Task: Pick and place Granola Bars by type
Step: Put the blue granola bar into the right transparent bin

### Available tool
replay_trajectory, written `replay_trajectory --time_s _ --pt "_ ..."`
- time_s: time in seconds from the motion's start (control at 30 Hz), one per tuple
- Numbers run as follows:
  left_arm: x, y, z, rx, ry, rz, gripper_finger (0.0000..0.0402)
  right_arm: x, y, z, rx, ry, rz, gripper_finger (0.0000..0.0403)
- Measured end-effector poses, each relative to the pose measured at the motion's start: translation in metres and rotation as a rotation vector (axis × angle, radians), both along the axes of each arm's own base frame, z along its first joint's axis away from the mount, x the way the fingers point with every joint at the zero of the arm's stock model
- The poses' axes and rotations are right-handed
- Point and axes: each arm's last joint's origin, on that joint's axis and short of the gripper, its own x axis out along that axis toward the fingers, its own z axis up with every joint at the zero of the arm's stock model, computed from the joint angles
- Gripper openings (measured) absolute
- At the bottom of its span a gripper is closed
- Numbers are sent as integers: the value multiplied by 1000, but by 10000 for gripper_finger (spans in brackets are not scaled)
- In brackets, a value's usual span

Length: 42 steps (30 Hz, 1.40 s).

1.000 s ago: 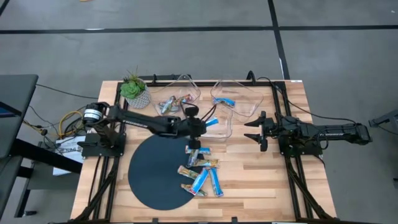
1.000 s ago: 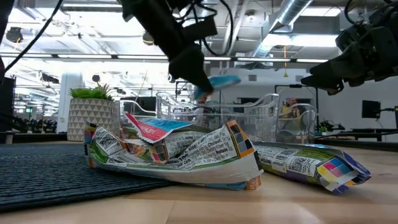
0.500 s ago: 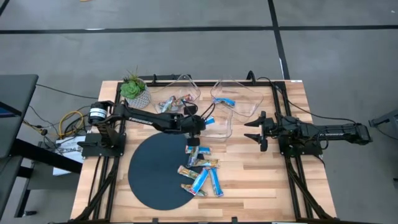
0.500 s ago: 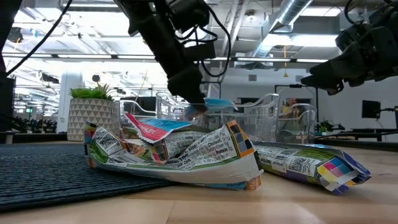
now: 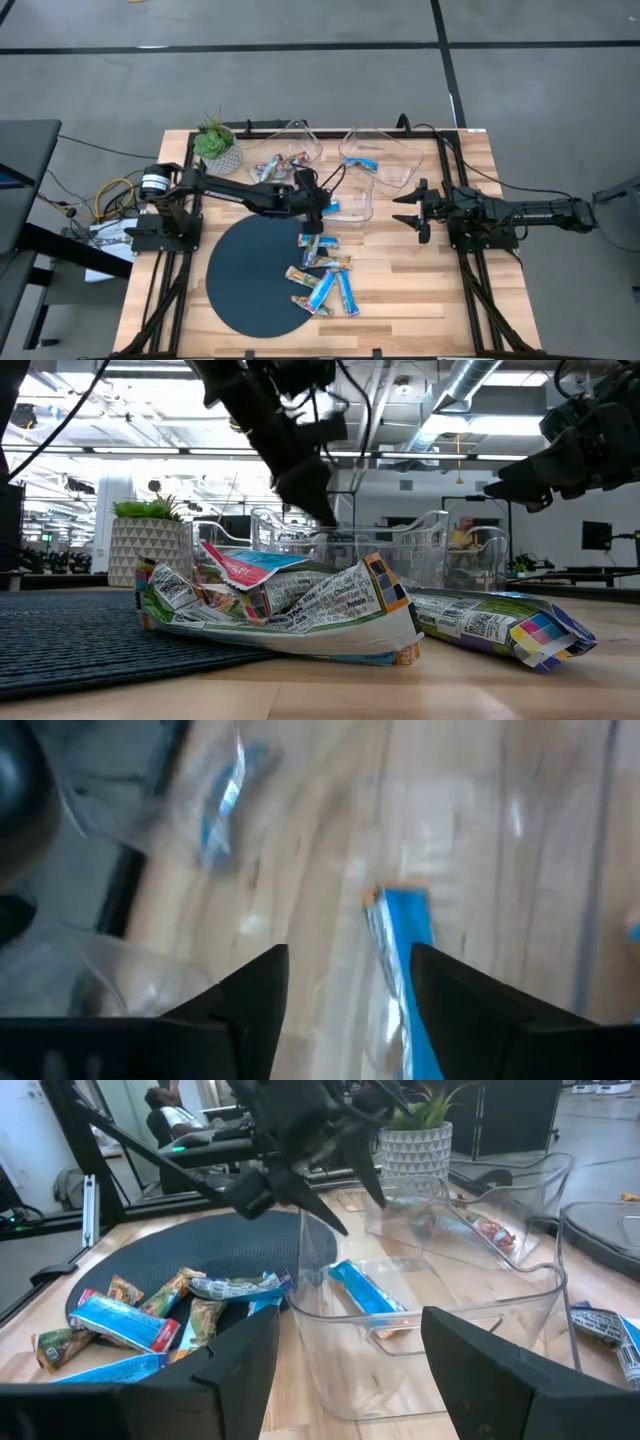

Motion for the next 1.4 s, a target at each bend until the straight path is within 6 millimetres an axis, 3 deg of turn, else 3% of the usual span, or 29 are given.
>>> replay_trajectory --time_s 0.17,0.33,0.5,0.63,0.93,1.4 --pt "-3 -21 19 20 -64 -68 204 0 0 0 0 1 0 240" --pt "-14 -57 38 2 -113 -168 196 0 0 0 0 1 0 240" --pt "-24 -99 38 -174 -143 -201 194 0 0 0 0 1 0 240" --pt "-33 -120 34 -352 -170 -66 194 0 0 0 0 1 0 240" --pt "-51 -124 16 -576 -129 357 194 0 0 0 0 1 0 240" --pt "-27 -132 -40 -726 -50 483 194 0 0 0 0 2 0 240"
